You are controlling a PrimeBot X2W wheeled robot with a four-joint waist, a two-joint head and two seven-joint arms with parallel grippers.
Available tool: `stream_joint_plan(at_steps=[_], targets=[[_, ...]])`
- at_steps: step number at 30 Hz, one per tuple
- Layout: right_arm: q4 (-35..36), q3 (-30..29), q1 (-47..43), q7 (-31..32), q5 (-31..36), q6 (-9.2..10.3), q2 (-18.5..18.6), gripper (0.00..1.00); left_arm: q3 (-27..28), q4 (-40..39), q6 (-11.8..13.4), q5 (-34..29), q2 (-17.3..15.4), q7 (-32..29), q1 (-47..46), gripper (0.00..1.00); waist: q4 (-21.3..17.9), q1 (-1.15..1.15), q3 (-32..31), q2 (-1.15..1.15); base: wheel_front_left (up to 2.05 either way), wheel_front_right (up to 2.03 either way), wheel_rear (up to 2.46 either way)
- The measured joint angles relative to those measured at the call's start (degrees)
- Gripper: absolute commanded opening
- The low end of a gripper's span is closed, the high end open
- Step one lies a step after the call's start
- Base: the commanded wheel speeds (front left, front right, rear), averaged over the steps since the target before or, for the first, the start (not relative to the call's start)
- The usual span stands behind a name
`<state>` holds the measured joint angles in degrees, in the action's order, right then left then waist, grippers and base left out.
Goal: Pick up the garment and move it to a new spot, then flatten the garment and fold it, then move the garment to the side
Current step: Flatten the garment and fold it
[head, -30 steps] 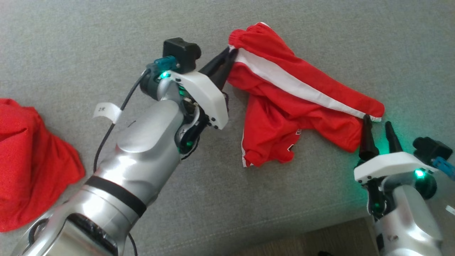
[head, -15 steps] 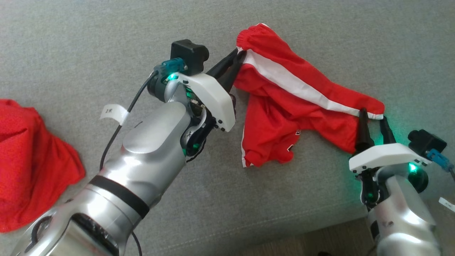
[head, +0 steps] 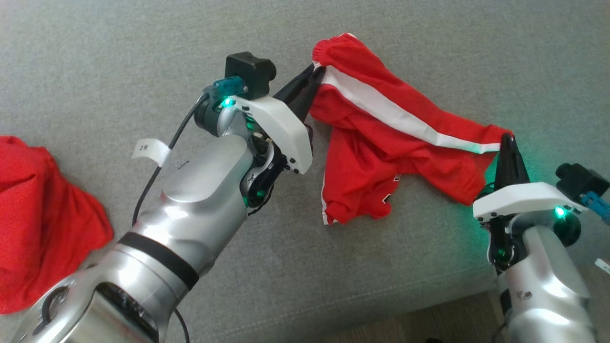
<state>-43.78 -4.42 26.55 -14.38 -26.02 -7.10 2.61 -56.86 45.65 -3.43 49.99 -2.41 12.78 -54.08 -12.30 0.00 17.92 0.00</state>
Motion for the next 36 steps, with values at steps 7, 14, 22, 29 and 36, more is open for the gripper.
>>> stream_joint_plan(at_steps=[7,14,22,29,36], targets=[[5.43,0.22,-1.40,0.00,0.51,0.00,-0.01,0.00,-0.05,0.94,0.00,0.47,0.00,0.43,-0.05,0.00,0.09,0.00,-1.15,0.00,0.00,0.00,0.00],[14.49,4.38,-0.90,0.01,-0.02,0.00,0.00,0.00,0.74,1.15,-0.11,0.77,-1.00,0.77,-0.55,0.00,-0.05,0.00,-4.34,0.00,0.00,0.00,0.00],[20.33,5.80,9.76,3.76,-1.22,0.00,0.20,0.00,3.53,-0.47,-0.09,2.19,-4.45,-0.12,-6.01,0.00,0.39,0.00,-9.82,0.00,0.00,0.00,0.00],[22.19,5.21,15.35,4.43,-1.74,0.00,0.63,0.00,5.13,-4.94,0.55,4.22,-5.66,-1.89,-7.23,0.00,3.82,0.00,-14.02,0.00,0.00,0.00,0.00],[22.68,2.93,8.30,8.08,-1.21,0.00,0.64,0.00,3.92,-11.62,2.02,5.65,-7.37,-4.57,-1.23,0.00,8.30,0.00,-17.31,0.00,0.00,0.00,0.00]])
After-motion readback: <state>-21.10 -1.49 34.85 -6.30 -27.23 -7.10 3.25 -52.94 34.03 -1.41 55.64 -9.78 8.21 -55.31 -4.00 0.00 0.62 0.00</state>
